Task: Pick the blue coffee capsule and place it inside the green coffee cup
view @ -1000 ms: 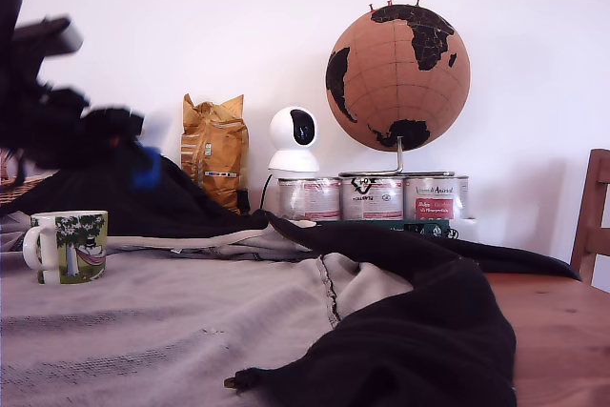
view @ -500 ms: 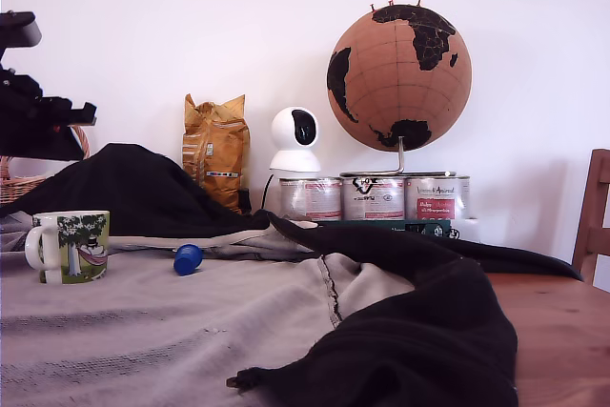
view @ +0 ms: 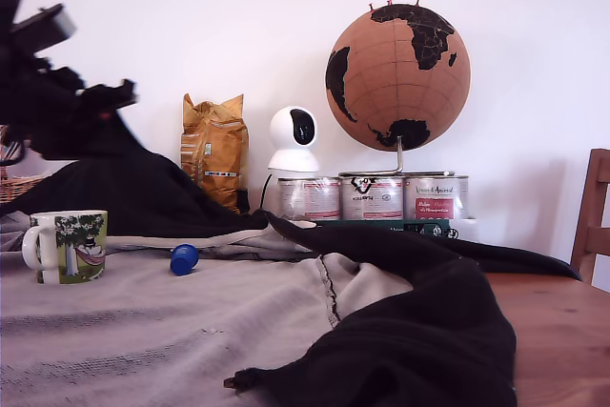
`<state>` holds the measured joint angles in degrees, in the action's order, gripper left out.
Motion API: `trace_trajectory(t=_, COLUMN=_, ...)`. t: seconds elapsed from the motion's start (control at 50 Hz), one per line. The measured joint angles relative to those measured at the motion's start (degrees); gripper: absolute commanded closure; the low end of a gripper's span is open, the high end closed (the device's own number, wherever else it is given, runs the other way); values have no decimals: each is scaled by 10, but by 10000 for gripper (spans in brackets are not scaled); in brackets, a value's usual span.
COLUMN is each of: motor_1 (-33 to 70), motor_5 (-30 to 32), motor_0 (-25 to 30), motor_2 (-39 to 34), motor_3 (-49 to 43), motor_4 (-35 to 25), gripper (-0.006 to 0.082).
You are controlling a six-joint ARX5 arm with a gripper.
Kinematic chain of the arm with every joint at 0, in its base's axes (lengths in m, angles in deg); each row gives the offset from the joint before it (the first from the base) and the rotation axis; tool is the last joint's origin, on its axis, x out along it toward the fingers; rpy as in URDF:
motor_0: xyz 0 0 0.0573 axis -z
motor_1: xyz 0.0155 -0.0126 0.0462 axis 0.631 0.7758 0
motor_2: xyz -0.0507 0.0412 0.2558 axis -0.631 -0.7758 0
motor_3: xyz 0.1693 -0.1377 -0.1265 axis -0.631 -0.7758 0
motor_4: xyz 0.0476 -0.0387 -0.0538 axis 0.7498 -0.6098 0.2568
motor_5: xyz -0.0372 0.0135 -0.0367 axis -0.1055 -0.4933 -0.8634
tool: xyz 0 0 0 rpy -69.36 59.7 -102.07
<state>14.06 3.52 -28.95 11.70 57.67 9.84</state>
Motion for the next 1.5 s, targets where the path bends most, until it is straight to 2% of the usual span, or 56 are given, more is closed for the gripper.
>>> trace_trajectory(t=0.06, motor_1=0, motor_5=-22, motor_0=17, motor_2=1, motor_3=-2, motor_4=24, gripper=359)
trace_trajectory(t=0.28, motor_1=0, motor_5=-81, motor_0=48, motor_2=19, motor_3=-14, motor_4=74, gripper=348)
trace_trajectory(t=0.42, motor_1=5, motor_5=-87, motor_0=57, motor_2=38, motor_3=-40, motor_4=80, gripper=348)
trace_trajectory(t=0.58, motor_1=59, motor_5=-98, motor_0=63, motor_2=103, motor_3=-72, motor_4=81, gripper=341)
trace_trajectory(t=0.74, motor_1=135, motor_5=-113, motor_0=63, motor_2=182, motor_3=-146, motor_4=81, gripper=238)
trace_trajectory(t=0.88, motor_1=184, motor_5=-118, motor_0=63, motor_2=243, motor_3=-233, motor_4=80, gripper=237)
trace_trajectory(t=1.14, motor_1=222, motor_5=-119, motor_0=63, motor_2=338, motor_3=-312, motor_4=82, gripper=238)
trace_trajectory(t=1.5, motor_1=263, motor_5=-119, motor_0=63, motor_2=357, motor_3=-376, motor_4=115, gripper=238)
